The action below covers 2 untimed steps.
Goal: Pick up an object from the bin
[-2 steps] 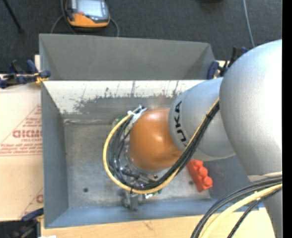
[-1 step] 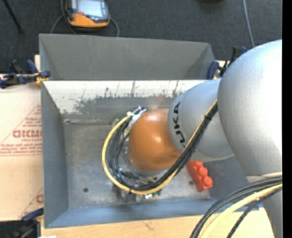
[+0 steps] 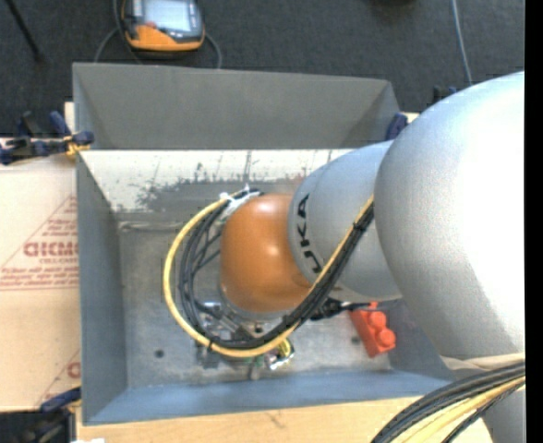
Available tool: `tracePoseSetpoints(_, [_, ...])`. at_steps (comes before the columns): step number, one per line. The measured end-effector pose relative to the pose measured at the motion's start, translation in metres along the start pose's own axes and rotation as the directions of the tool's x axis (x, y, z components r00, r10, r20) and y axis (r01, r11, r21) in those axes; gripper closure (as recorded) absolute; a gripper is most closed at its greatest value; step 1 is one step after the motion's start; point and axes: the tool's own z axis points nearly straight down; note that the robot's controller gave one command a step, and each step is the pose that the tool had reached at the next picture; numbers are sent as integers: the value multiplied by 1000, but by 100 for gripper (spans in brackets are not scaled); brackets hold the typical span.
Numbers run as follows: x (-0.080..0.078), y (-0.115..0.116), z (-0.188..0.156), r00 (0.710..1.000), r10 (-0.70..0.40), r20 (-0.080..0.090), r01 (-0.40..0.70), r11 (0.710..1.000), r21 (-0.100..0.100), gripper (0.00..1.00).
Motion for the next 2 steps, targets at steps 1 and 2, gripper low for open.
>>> tracePoseSetpoints(1, [-5,71,-118,945,328,1,-328,945,-2,100])
tracePoseSetpoints(2, [-8,-4,-50,975,220,-5,-220,975,8,100])
